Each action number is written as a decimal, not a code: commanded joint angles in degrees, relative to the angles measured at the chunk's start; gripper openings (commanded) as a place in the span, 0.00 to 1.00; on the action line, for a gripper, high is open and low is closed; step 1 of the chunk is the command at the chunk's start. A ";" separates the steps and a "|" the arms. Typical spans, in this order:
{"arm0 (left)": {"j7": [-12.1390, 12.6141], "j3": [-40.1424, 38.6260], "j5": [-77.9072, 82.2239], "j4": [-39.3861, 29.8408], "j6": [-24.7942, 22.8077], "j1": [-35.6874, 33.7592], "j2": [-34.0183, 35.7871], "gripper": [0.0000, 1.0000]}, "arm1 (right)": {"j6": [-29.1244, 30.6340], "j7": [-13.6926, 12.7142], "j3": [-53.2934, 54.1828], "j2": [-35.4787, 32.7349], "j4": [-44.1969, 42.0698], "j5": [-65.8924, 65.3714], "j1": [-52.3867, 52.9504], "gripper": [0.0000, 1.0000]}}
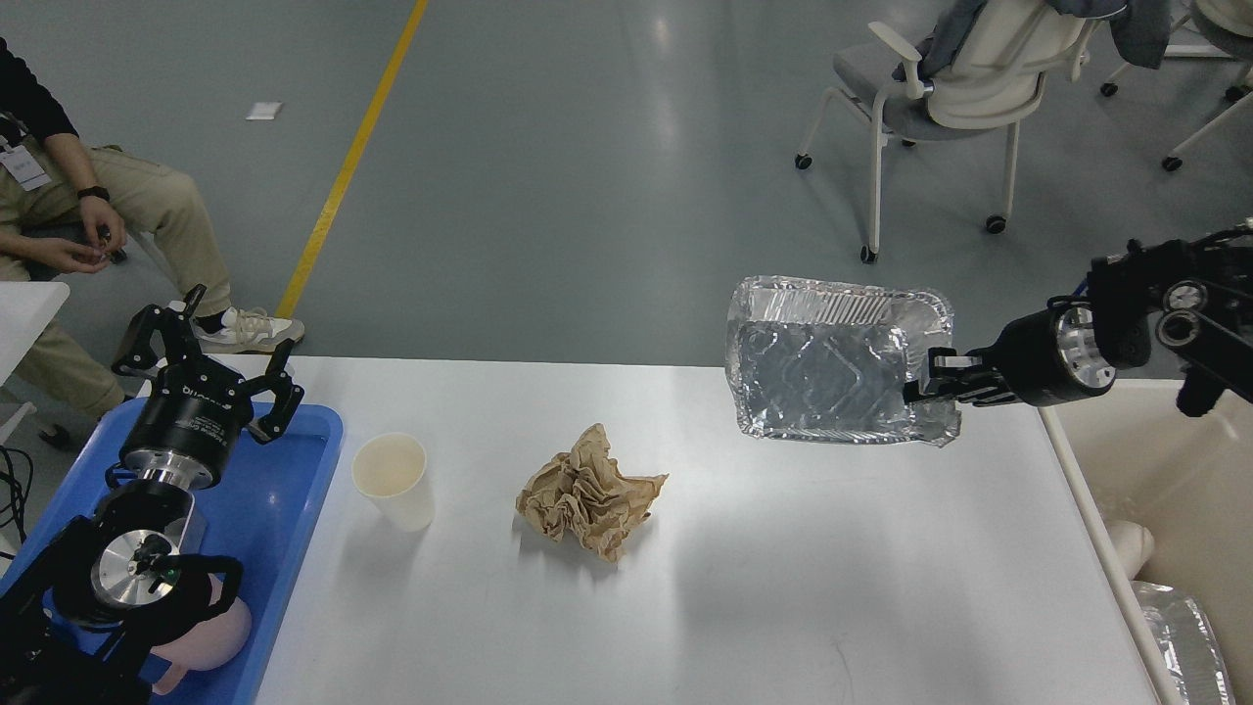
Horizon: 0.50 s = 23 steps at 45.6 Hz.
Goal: Tidy desktop
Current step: 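Grasp the foil tray edge with the right gripper and lift it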
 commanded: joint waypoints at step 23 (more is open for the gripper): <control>-0.01 1.05 0.07 -0.03 1.26 1.19 2.00 0.97 | 1.33 -5.19 -0.25 17.72 -10.51 6.33 4.53 0.00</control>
